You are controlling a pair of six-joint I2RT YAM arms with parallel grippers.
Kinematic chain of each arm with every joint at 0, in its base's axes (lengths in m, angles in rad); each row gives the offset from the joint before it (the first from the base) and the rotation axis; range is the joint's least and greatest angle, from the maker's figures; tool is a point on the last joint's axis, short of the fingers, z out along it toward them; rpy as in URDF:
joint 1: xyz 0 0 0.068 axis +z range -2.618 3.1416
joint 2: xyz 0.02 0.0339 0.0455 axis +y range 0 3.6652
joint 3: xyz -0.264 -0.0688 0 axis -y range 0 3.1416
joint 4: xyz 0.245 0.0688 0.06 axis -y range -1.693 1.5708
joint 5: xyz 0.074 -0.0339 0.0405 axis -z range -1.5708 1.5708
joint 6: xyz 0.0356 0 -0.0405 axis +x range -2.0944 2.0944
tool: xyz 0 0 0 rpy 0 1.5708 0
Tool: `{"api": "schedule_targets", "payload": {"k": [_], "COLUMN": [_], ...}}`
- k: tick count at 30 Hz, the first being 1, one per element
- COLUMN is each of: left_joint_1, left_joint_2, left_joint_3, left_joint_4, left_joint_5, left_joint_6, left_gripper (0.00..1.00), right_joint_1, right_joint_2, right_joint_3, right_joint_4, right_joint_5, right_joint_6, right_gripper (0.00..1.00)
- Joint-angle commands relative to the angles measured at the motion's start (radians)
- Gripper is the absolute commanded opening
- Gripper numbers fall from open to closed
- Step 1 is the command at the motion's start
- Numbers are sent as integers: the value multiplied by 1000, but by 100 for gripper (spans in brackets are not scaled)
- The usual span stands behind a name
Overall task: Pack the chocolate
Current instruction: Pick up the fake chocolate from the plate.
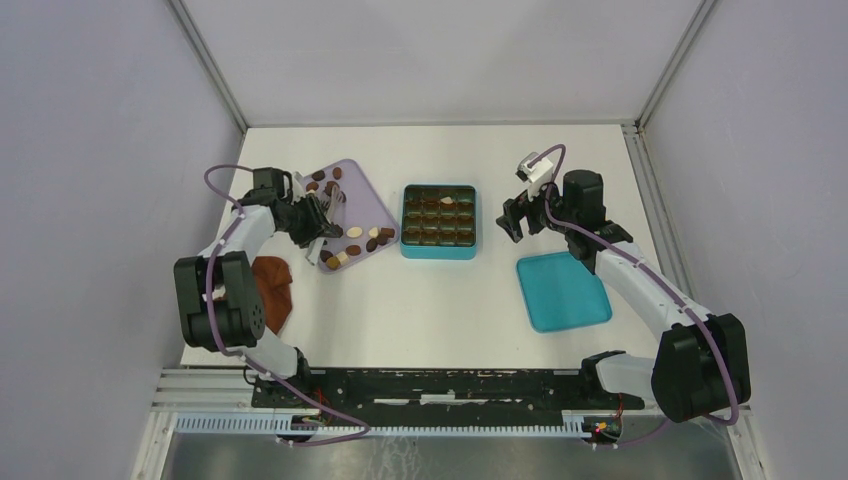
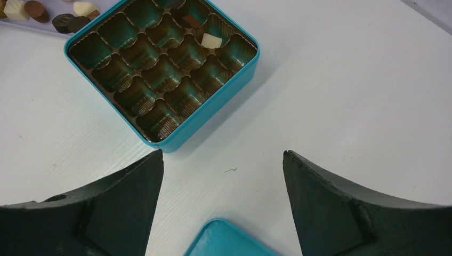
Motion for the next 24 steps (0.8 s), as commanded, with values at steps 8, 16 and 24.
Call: {"api": "schedule_targets", "payload": {"k": [8,16,24], "left_joint_1": [-33,-49,-51], "left_joint_2": [51,73,77], "left_joint_3": [66,83,103], "left_joint_4": [33,17,-9], "left_joint_5": [28,0,-20], "left_joint_6": [22,21,31], "left_gripper": [44,42,8], "right_joint_1": [-1,-1,-2], "right_joint_2": [-17,-20,-23], "right_joint_3": [43,44,46], "right_joint_4": [-8,-9,-12], "right_joint_5": [-25,-22,-22], "right_joint_6": [-25,-27,-28], "right_gripper": [88,88,88]}}
